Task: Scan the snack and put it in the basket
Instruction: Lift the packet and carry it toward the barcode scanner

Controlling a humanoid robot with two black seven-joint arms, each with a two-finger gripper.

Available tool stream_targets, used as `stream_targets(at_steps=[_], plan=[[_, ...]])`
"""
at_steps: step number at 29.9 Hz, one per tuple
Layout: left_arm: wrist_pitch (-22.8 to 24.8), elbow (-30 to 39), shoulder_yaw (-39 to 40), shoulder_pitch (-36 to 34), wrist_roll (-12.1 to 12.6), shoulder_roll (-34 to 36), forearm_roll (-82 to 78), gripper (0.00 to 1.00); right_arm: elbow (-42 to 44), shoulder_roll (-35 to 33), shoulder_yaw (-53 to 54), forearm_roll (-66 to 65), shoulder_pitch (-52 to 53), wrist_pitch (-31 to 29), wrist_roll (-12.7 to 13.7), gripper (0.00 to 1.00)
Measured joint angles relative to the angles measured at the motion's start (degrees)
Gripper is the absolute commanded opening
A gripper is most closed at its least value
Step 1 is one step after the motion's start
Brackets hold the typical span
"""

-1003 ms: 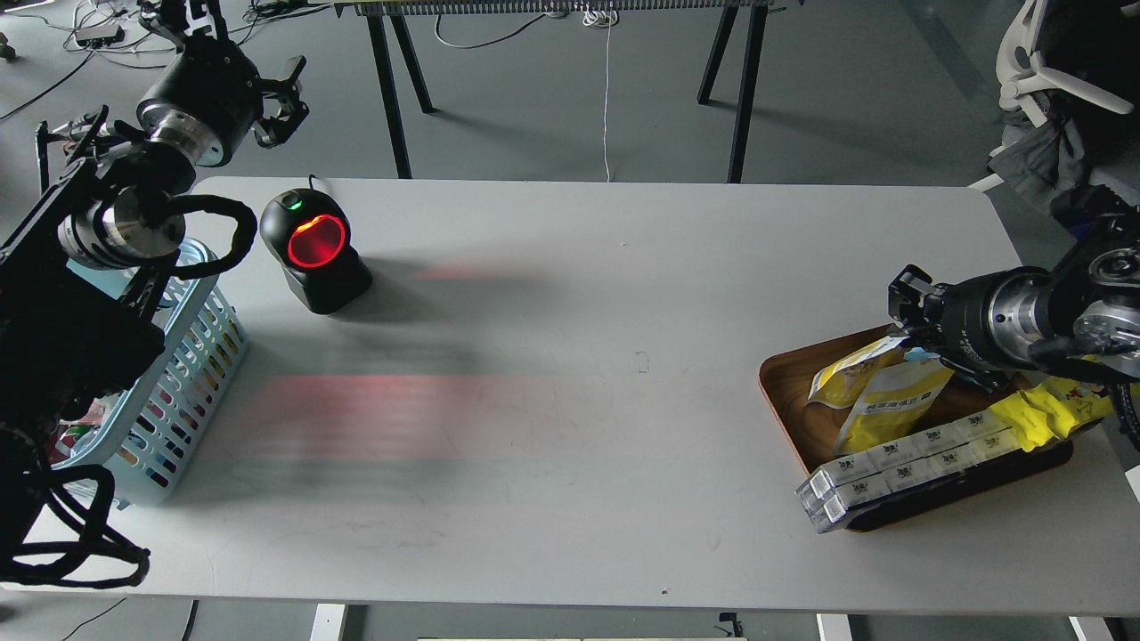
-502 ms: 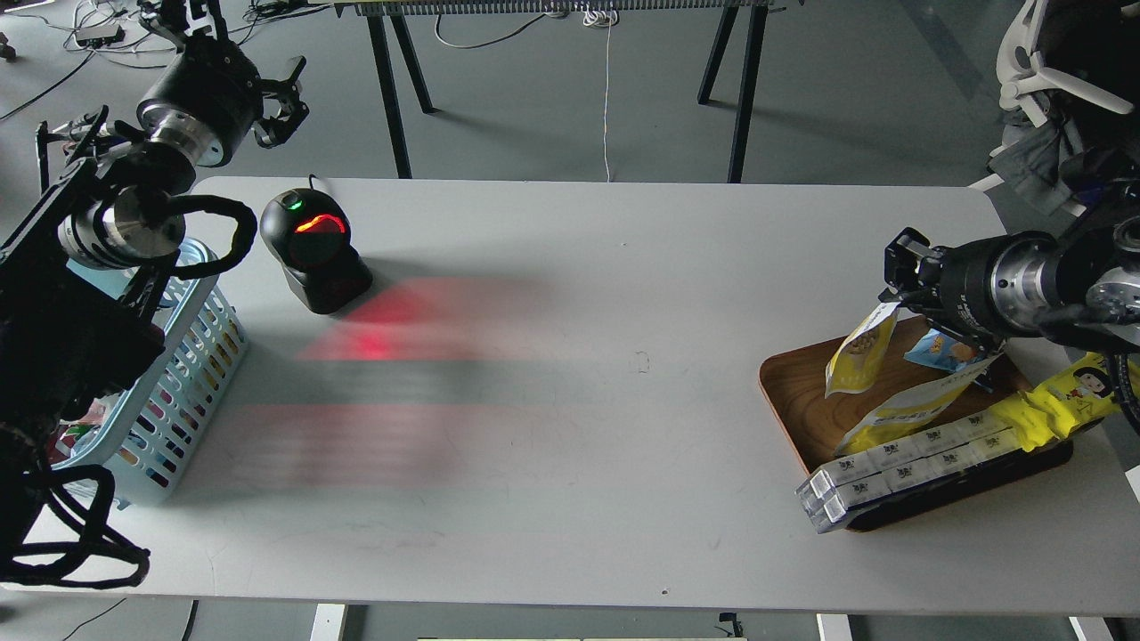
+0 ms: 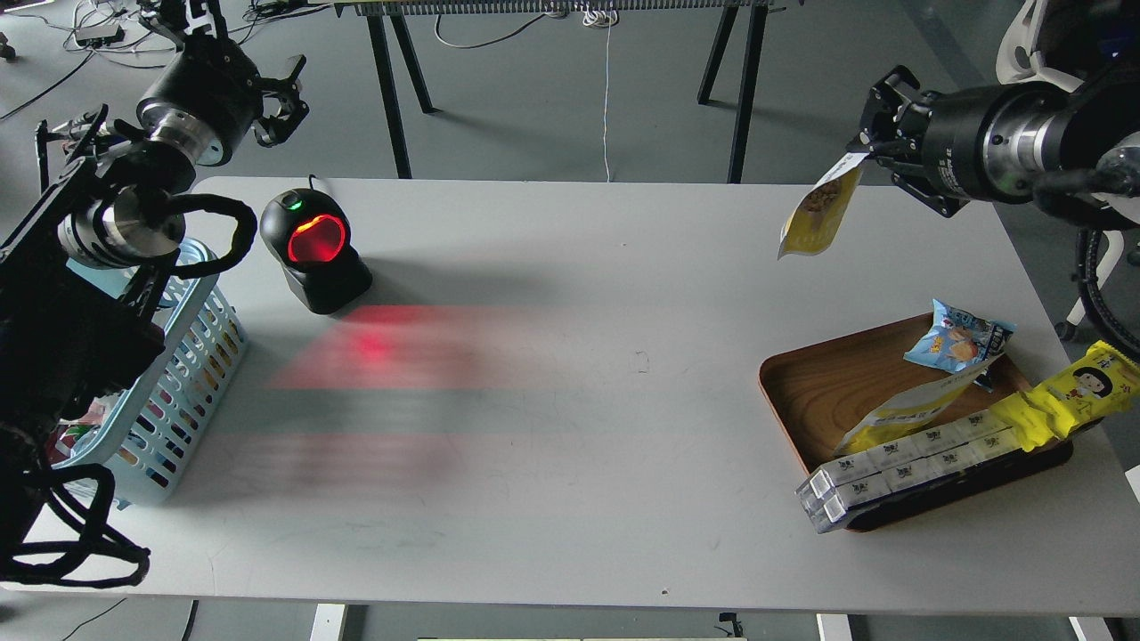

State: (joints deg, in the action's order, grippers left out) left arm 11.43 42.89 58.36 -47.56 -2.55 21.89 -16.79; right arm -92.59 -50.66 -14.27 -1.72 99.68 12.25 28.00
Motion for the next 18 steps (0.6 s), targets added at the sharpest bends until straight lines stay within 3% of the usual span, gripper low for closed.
stream_targets(at_steps=[6,18], plan=[[0.0,0.0,0.0,0.0,0.0,0.0,0.0,1.0,4.5,8.0,6.3,7.1,-1.7,2.6,0.0,0.0],[0.0,0.0,0.0,-0.2,0.1,0.1,0.0,1.0,15.8,28.9,10.4,7.8,-6.7,4.1,0.0,0.0]])
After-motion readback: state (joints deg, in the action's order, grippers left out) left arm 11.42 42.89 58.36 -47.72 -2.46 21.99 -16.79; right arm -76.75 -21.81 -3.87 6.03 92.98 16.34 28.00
